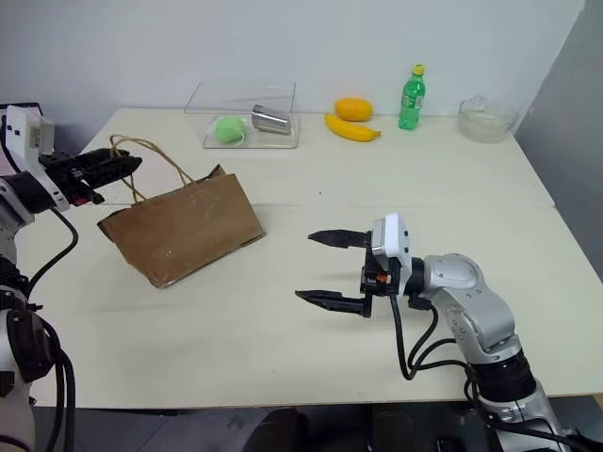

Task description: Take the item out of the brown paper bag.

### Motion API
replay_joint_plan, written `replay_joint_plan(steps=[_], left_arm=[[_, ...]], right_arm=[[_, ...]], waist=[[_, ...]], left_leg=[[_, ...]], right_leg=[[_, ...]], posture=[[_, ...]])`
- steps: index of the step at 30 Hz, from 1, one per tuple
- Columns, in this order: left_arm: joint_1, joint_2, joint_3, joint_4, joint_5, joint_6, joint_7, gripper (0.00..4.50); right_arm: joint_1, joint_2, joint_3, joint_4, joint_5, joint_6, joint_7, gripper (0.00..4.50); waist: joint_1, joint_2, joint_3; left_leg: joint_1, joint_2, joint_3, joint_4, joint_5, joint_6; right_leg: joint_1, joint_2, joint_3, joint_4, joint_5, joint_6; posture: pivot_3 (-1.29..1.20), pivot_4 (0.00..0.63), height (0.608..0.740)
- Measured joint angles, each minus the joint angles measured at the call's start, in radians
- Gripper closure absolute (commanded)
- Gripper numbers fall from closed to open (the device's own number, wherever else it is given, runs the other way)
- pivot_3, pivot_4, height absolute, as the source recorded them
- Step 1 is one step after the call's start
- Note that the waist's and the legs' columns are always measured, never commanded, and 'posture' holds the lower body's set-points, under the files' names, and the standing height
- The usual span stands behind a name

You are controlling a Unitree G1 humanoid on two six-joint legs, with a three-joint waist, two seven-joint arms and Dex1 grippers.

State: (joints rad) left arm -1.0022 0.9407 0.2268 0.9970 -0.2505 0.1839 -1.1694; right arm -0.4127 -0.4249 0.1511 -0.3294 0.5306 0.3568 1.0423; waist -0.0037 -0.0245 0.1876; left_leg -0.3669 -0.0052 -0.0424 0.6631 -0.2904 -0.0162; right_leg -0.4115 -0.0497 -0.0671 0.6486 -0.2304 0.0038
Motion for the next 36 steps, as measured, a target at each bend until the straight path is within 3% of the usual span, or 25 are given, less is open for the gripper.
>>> replay_joint_plan(steps=[3,12,25,36], left_arm=[[-0.027,0.0,-0.007,0.003,0.01,-0.005,-0.015,4.48],[-0.112,-0.012,-0.073,-0.026,0.039,-0.041,-0.11,4.48],[-0.378,-0.204,-0.143,0.048,0.069,-0.076,-0.146,4.48],[-0.478,-0.394,-0.136,0.245,0.111,-0.148,-0.007,4.48]], right_arm=[[0.0,-0.001,0.0,0.0,-0.001,0.0,0.0,0.0],[0.022,-0.072,-0.022,-0.02,0.003,0.031,-0.019,0.0],[0.133,-0.116,-0.105,-0.146,0.052,0.113,-0.137,0.0],[0.202,-0.127,-0.176,-0.217,0.051,0.169,-0.284,0.0]], waist=[[0.0,0.0,0.0],[0.003,-0.001,0.0],[0.002,-0.004,0.002],[0.002,-0.005,0.002]], left_leg=[[0.0,0.0,0.0,0.0,0.0,0.0],[-0.002,0.0,0.001,0.001,0.0,0.0],[-0.004,-0.001,0.002,0.002,0.0,0.0],[-0.009,-0.001,0.003,0.005,0.0,0.0]], right_leg=[[0.0,0.0,0.0,0.0,0.0,0.0],[0.0,0.0,0.0,0.0,0.0,0.0],[-0.001,0.0,-0.001,0.0,0.0,0.0],[-0.005,0.0,-0.001,0.001,0.001,0.002]], posture=[[0.0,0.15,0.74],[0.0,0.15,0.74],[0.0,0.15,0.74],[0.0,0.15,0.74]])
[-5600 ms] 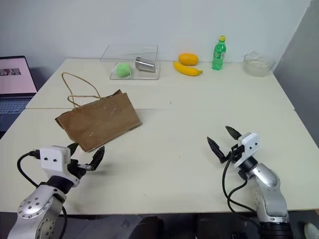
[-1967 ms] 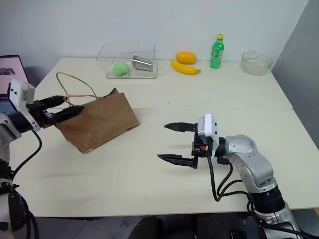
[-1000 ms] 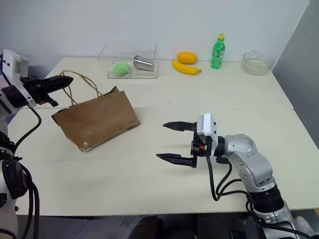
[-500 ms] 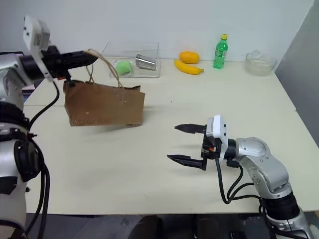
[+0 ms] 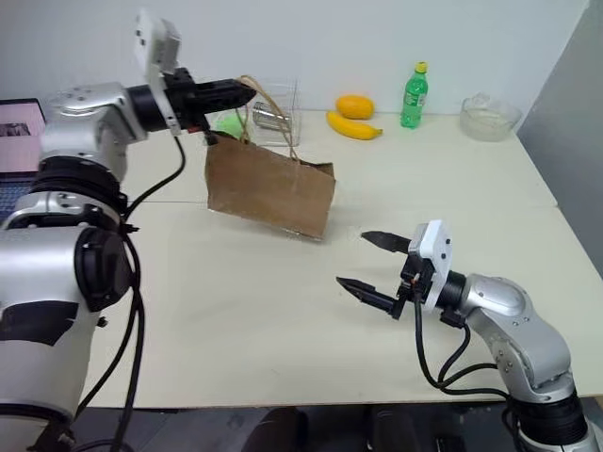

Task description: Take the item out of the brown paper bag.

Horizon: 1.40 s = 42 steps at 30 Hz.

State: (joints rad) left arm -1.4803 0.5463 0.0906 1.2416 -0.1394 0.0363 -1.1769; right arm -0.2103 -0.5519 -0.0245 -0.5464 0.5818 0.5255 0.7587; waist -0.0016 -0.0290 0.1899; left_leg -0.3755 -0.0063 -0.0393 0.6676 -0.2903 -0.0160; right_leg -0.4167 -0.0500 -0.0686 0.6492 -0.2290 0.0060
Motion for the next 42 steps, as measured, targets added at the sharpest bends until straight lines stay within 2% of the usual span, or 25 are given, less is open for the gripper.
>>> replay_joint_plan(steps=[4,7,14,24,42], left_arm=[[-0.011,-0.085,0.019,0.047,0.001,-0.003,0.092,4.48],[-0.03,-0.101,0.029,0.06,0.004,-0.004,0.123,4.48],[-0.058,-0.133,0.034,0.071,0.009,-0.007,0.185,4.48],[-0.09,-0.149,0.039,0.093,0.028,-0.009,0.269,4.48],[-0.083,-0.18,0.073,0.103,0.046,-0.022,0.282,4.48]], right_arm=[[0.01,0.0,-0.008,-0.009,0.0,0.017,-0.042,0.0],[0.033,0.0,-0.014,-0.023,0.001,0.021,-0.051,0.0],[0.072,0.001,-0.017,-0.041,0.001,0.018,-0.066,0.0],[0.091,0.007,-0.034,-0.041,-0.001,0.01,-0.11,0.0],[0.08,0.007,-0.032,-0.042,0.03,0.022,-0.14,0.0]], waist=[[-0.001,0.0,0.0],[-0.003,0.0,0.0],[-0.001,-0.001,0.0],[-0.001,-0.001,0.001],[-0.001,-0.001,0.001]], left_leg=[[-0.006,0.0,0.001,0.005,0.0,0.0],[-0.007,0.0,0.002,0.008,0.0,0.0],[-0.007,-0.001,0.002,0.01,0.0,0.001],[-0.007,-0.001,0.005,0.01,0.0,0.001],[-0.007,-0.001,0.006,0.011,0.0,0.001]], right_leg=[[-0.005,0.0,0.0,0.001,0.003,-0.001],[-0.005,0.0,0.001,0.002,0.004,-0.003],[-0.004,-0.001,0.001,0.002,0.003,0.005],[-0.004,0.0,0.002,0.003,0.004,0.004],[-0.004,0.0,0.003,0.003,0.006,0.0]], posture=[[0.0,0.15,0.74],[0.0,0.15,0.74],[0.0,0.15,0.74],[0.0,0.15,0.74],[0.0,0.15,0.74]])
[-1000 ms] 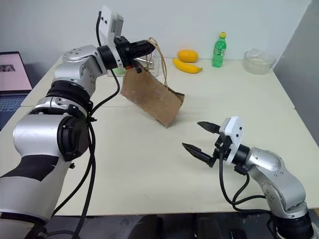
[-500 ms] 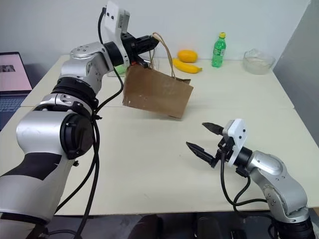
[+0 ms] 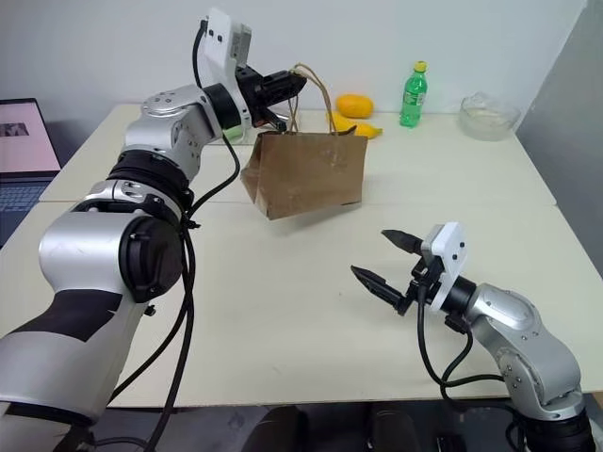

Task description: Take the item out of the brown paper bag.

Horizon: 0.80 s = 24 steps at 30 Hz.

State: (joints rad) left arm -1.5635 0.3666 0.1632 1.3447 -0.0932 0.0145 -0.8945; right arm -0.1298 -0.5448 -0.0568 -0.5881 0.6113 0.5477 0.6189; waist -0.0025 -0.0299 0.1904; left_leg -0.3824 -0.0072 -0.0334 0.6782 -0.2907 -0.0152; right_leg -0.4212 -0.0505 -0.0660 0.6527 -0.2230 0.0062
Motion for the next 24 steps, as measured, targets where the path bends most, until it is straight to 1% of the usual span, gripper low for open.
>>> replay_joint_plan(steps=[8,24], left_arm=[[0.0,-0.02,0.0,0.0,0.018,-0.002,-0.003,4.48],[0.05,-0.007,0.0,0.0,0.042,-0.003,-0.011,4.48]], right_arm=[[-0.007,0.0,0.002,-0.031,0.003,0.02,-0.015,0.0],[-0.008,0.0,0.004,-0.045,0.004,0.047,-0.031,0.0]], waist=[[0.0,0.0,0.0],[0.0,0.0,0.0]], left_leg=[[0.0,0.0,0.0,0.001,0.0,0.0],[0.002,0.0,0.001,0.001,0.0,0.0]], right_leg=[[0.0,0.0,0.0,0.002,0.0,0.0],[0.0,-0.001,0.001,0.005,0.0,0.0]], posture=[[0.0,0.15,0.74],[0.0,0.15,0.74]])
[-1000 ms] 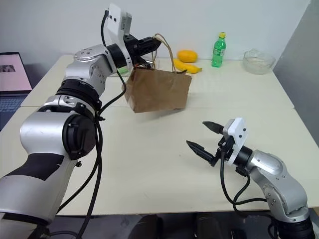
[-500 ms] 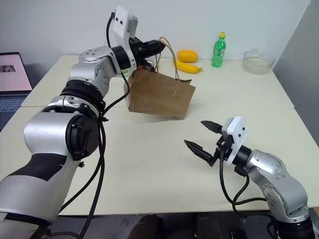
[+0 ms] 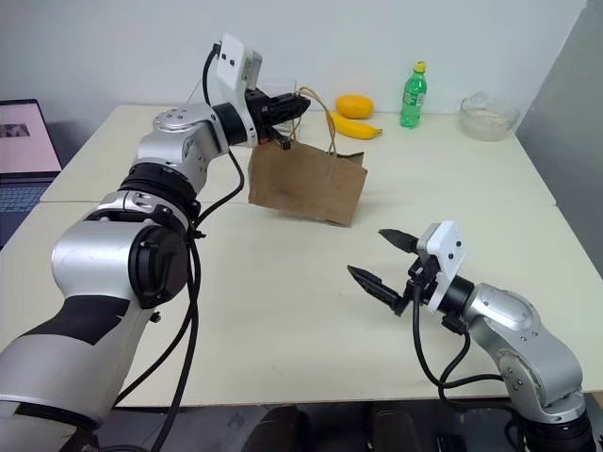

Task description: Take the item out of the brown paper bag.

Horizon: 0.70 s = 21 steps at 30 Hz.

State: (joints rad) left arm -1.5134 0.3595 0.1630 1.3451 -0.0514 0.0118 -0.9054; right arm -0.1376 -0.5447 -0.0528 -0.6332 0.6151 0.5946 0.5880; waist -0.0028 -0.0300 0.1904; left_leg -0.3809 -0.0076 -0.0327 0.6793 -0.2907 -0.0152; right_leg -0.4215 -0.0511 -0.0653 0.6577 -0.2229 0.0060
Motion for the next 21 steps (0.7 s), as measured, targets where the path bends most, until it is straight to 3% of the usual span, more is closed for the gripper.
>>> replay_joint_plan(steps=[20,21], left_arm=[[0.053,0.078,-0.019,0.0,0.054,-0.021,-0.029,4.48],[0.055,0.08,-0.02,0.0,0.053,-0.018,-0.036,4.29]], right_arm=[[-0.063,0.011,0.047,0.03,-0.013,-0.017,0.004,0.0],[-0.063,0.011,0.048,0.03,-0.013,-0.017,0.004,0.0]], waist=[[0.0,0.0,0.0],[0.0,0.0,0.0]], left_leg=[[0.0,0.0,0.0,0.0,0.0,0.0],[0.0,0.0,0.0,0.0,0.0,0.0]], right_leg=[[0.0,0.0,0.0,0.001,0.0,0.0],[0.0,0.0,0.0,0.001,0.0,0.0]], posture=[[0.0,0.15,0.74],[0.0,0.15,0.74]])
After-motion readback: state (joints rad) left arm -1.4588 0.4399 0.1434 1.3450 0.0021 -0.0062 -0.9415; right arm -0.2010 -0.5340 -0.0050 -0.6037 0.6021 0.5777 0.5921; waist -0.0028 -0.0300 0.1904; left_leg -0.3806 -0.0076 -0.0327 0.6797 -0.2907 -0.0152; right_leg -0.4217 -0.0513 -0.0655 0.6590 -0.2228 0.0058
